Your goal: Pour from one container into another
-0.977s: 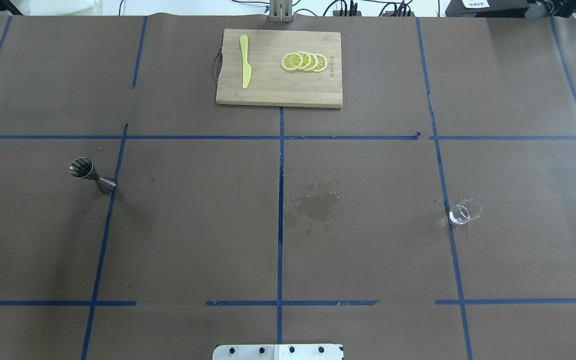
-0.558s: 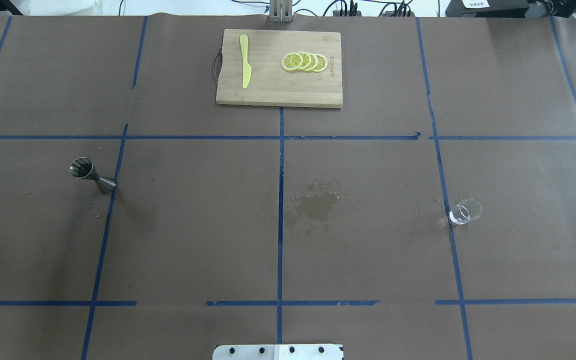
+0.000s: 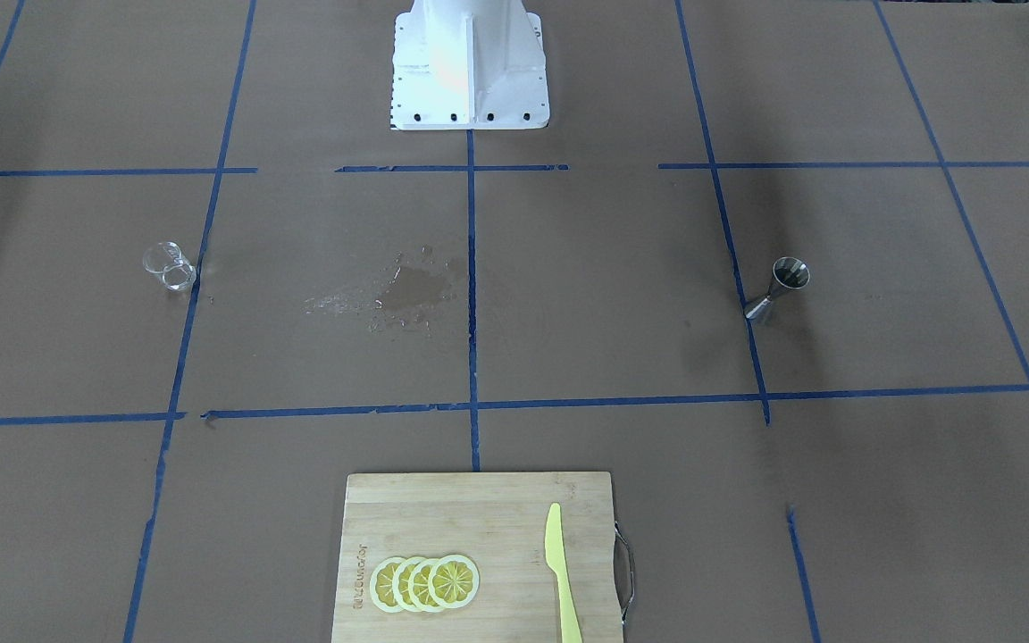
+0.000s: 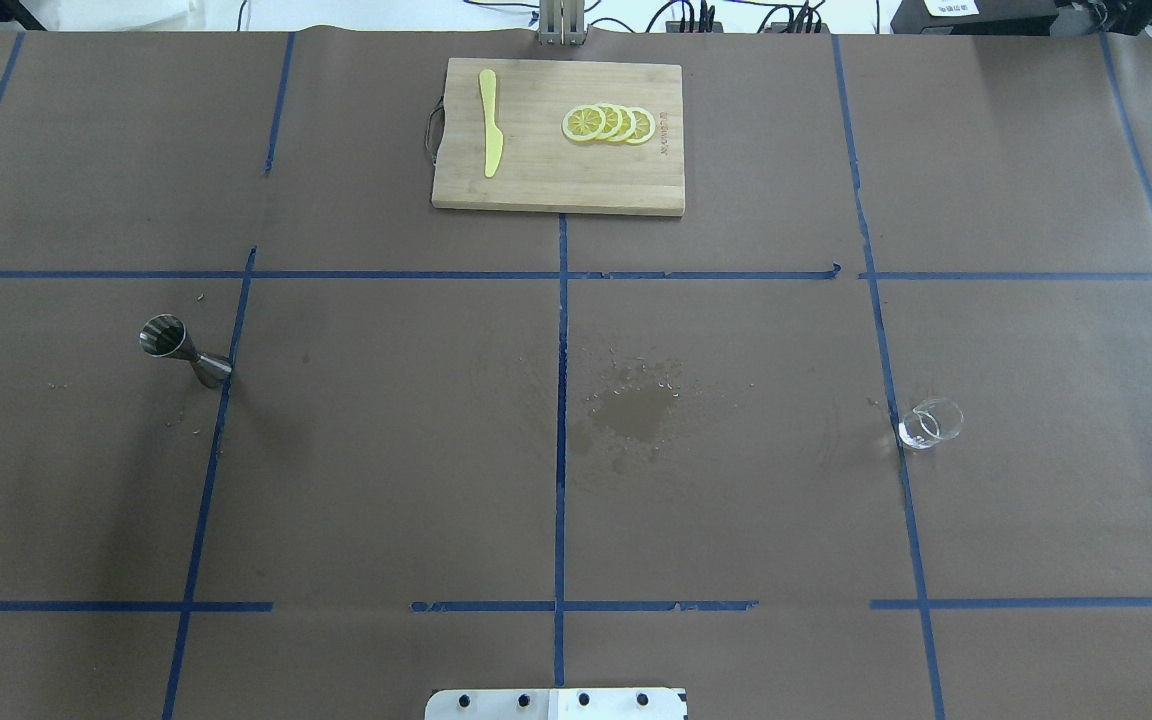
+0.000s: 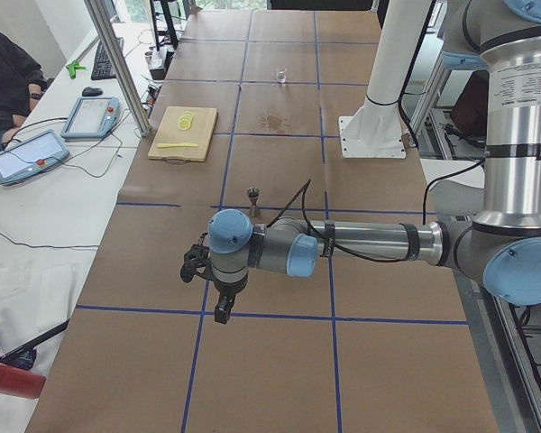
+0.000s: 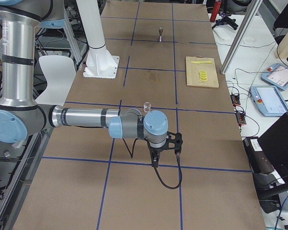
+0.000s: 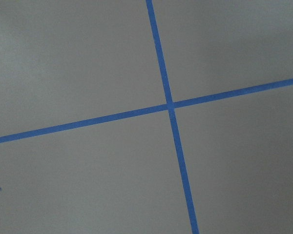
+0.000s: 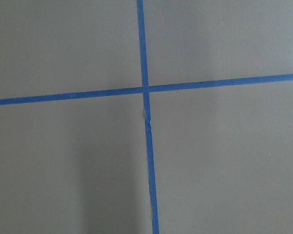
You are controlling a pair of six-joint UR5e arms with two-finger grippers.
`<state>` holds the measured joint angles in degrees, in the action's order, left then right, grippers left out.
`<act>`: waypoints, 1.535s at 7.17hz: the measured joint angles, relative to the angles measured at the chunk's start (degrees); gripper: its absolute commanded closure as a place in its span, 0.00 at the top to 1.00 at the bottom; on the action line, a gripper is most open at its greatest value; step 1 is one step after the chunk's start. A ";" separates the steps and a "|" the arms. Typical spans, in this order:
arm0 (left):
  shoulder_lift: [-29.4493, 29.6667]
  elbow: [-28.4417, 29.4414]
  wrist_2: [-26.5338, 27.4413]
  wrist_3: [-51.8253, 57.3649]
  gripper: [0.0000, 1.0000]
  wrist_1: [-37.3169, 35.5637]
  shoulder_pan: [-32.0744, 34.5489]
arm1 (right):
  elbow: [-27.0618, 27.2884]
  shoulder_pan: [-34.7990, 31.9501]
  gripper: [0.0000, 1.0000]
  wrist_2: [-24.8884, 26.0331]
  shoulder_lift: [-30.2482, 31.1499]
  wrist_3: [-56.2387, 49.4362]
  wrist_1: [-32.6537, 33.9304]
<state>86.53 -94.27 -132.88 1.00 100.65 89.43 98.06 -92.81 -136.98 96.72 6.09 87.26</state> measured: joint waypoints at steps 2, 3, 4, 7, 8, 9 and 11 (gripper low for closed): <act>0.21 -0.03 -0.08 -1.40 1.00 0.32 -0.02 | -0.01 0.00 1.00 0.03 0.02 0.54 -0.68; 0.42 -0.04 -0.08 -1.60 1.00 0.13 -0.04 | 0.01 0.00 1.00 -0.01 0.02 0.58 -0.74; 0.42 -0.13 -0.06 -1.67 1.00 -0.34 -0.03 | 0.02 0.00 1.00 -0.02 0.02 0.59 -0.76; 0.09 -0.22 -0.45 -1.73 1.00 -3.46 -0.02 | 0.10 0.00 1.00 -0.20 0.10 0.59 -0.77; -0.05 -0.04 -1.67 -1.76 1.00 -3.85 0.00 | 0.11 0.00 1.00 -0.28 0.12 0.59 -0.77; -0.15 0.14 -3.31 -1.78 1.00 -3.99 0.03 | 0.12 0.00 1.00 -0.32 0.16 0.59 -0.77; -0.26 0.22 -4.41 -1.79 1.00 -4.00 0.03 | 0.11 0.00 1.00 -0.36 0.29 0.46 -0.77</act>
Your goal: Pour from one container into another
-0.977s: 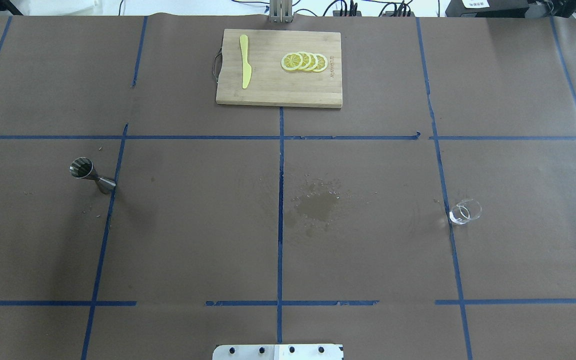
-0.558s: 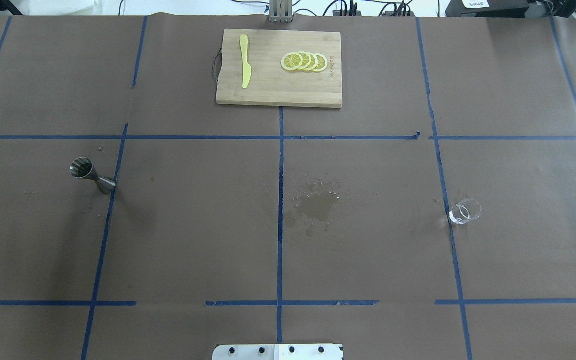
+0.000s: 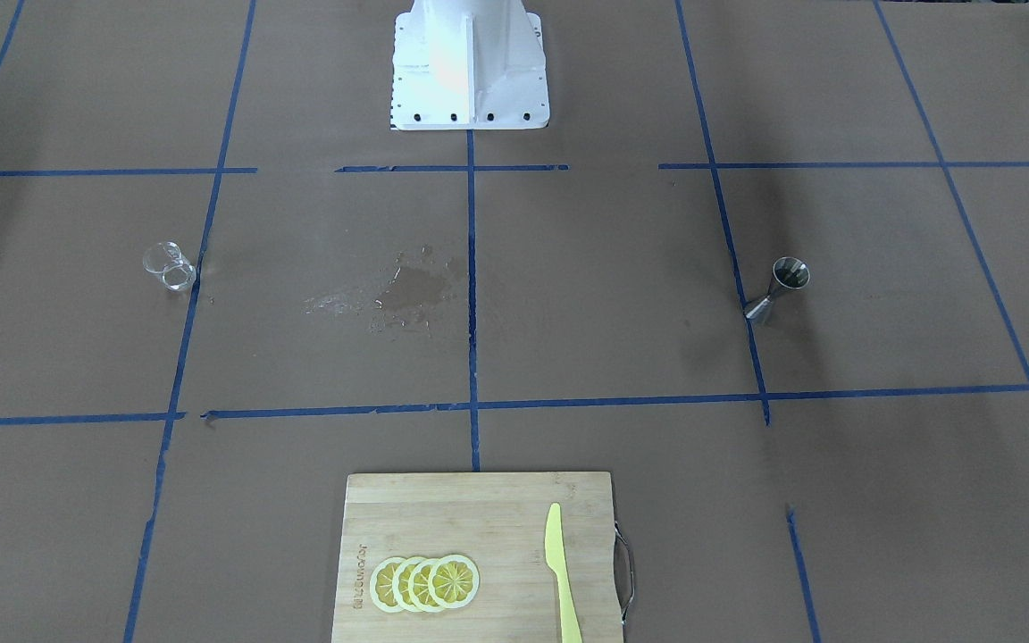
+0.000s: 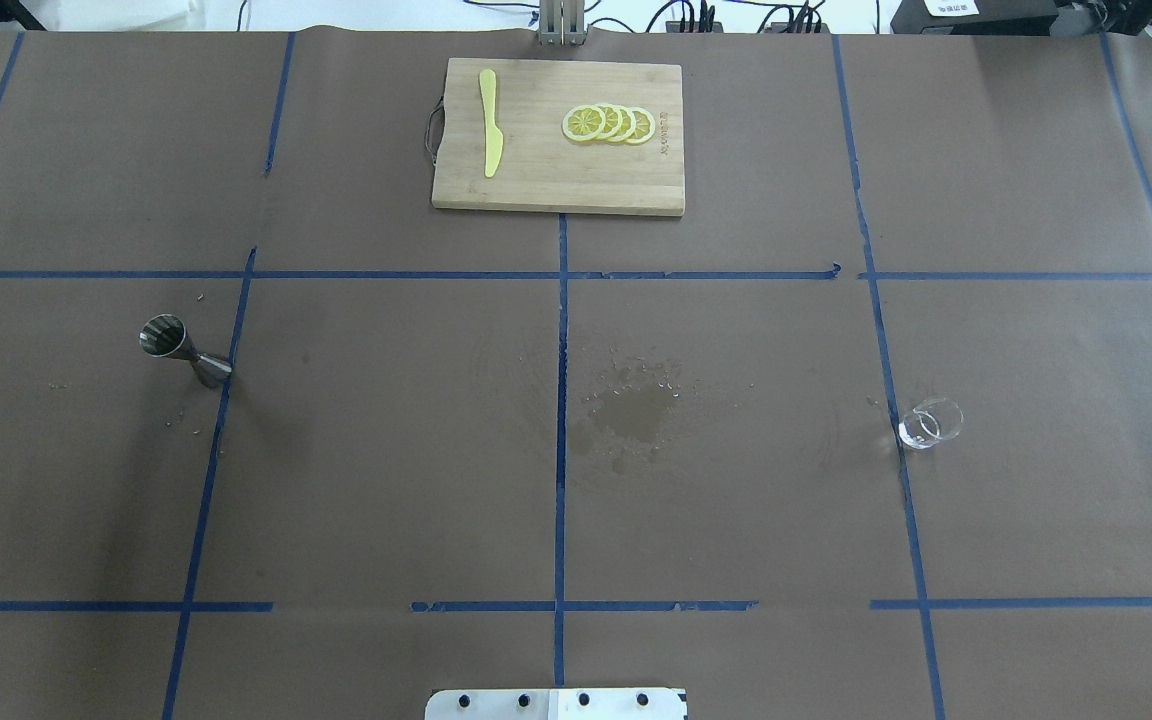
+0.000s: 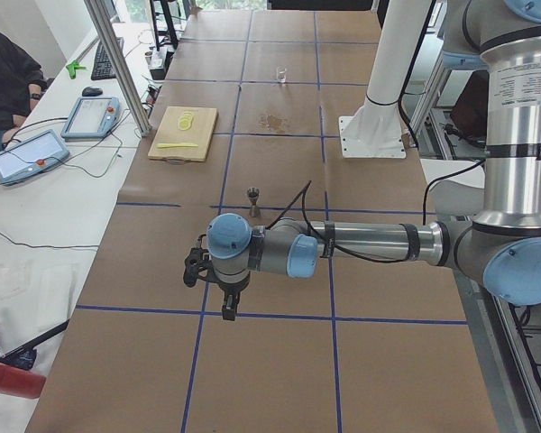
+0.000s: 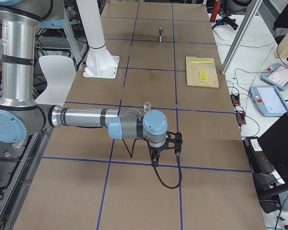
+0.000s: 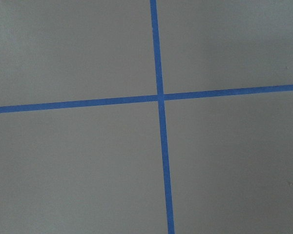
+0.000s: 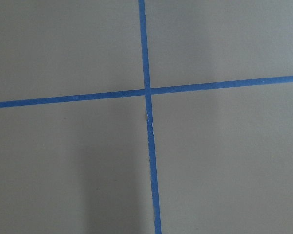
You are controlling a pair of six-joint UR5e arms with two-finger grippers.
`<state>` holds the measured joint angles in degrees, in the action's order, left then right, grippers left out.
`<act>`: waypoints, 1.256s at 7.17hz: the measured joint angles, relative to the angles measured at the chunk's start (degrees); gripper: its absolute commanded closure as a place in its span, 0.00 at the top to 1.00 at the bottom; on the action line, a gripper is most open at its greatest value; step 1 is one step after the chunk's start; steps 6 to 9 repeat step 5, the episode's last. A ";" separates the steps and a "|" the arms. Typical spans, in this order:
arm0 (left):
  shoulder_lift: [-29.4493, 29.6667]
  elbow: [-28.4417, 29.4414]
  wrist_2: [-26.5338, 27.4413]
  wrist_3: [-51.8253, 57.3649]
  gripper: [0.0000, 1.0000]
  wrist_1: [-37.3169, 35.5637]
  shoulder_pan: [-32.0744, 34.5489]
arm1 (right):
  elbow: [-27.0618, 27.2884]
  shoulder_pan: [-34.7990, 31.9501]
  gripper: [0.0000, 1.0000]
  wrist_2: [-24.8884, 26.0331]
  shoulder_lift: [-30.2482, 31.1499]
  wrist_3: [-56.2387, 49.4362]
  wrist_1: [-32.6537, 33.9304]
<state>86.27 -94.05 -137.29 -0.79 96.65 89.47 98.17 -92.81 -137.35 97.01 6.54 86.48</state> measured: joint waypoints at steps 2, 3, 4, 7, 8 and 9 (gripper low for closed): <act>-0.04 0.04 -0.15 0.00 1.00 0.02 0.00 | 0.00 0.00 1.00 -0.08 0.14 -0.38 0.00; -0.04 0.07 -0.16 0.00 1.00 0.03 0.00 | 0.00 0.00 1.00 -0.10 0.17 -0.50 0.00; -0.05 0.11 -0.16 0.01 1.00 0.03 0.00 | 0.00 0.00 1.00 -0.11 0.19 -0.54 0.00; -0.03 0.24 -0.17 0.05 1.00 0.07 -0.01 | 0.00 0.00 1.00 -0.11 0.19 -0.56 0.00; -0.03 0.24 -0.17 0.05 1.00 0.07 -0.01 | 0.00 0.00 1.00 -0.11 0.19 -0.56 0.00; -0.03 0.24 -0.17 0.05 1.00 0.07 -0.01 | 0.00 0.00 1.00 -0.11 0.19 -0.56 0.00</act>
